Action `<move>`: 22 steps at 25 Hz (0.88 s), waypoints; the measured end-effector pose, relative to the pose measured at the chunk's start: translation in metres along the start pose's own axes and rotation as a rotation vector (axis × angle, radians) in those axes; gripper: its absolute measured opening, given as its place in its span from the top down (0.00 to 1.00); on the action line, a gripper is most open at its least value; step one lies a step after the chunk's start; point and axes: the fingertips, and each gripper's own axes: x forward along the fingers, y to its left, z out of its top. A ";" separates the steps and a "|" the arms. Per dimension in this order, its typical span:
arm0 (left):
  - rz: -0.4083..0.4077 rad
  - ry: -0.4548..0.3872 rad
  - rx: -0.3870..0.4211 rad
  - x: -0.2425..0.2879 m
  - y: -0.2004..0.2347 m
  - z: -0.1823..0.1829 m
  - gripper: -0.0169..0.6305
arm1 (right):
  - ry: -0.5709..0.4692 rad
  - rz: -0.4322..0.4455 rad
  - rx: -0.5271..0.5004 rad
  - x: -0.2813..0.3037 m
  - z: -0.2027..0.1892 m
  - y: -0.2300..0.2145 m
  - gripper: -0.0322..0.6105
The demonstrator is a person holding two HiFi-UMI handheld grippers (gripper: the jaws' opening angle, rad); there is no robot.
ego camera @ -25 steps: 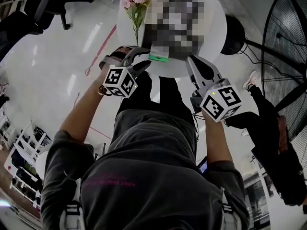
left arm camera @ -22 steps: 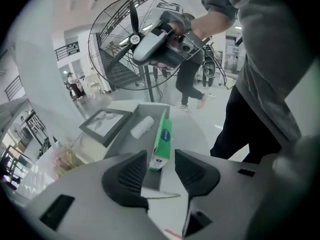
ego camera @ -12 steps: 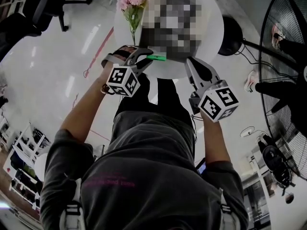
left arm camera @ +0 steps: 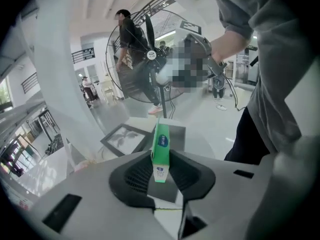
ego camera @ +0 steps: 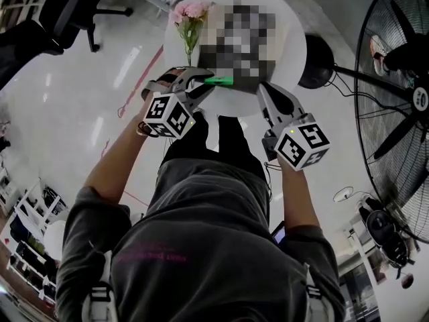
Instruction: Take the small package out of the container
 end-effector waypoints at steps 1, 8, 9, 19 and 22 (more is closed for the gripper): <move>0.010 -0.012 -0.015 -0.005 0.003 0.005 0.81 | -0.006 0.002 -0.005 -0.001 0.003 0.003 0.92; 0.088 -0.095 -0.122 -0.044 0.025 0.035 0.81 | -0.047 0.008 -0.044 -0.011 0.022 0.021 0.91; 0.098 -0.105 -0.133 -0.050 0.026 0.038 0.81 | -0.051 0.009 -0.049 -0.012 0.025 0.024 0.92; 0.206 -0.231 -0.234 -0.113 0.048 0.072 0.81 | -0.108 0.024 -0.108 -0.023 0.053 0.056 0.92; 0.231 -0.282 -0.255 -0.129 0.056 0.085 0.81 | -0.124 0.026 -0.127 -0.023 0.063 0.064 0.92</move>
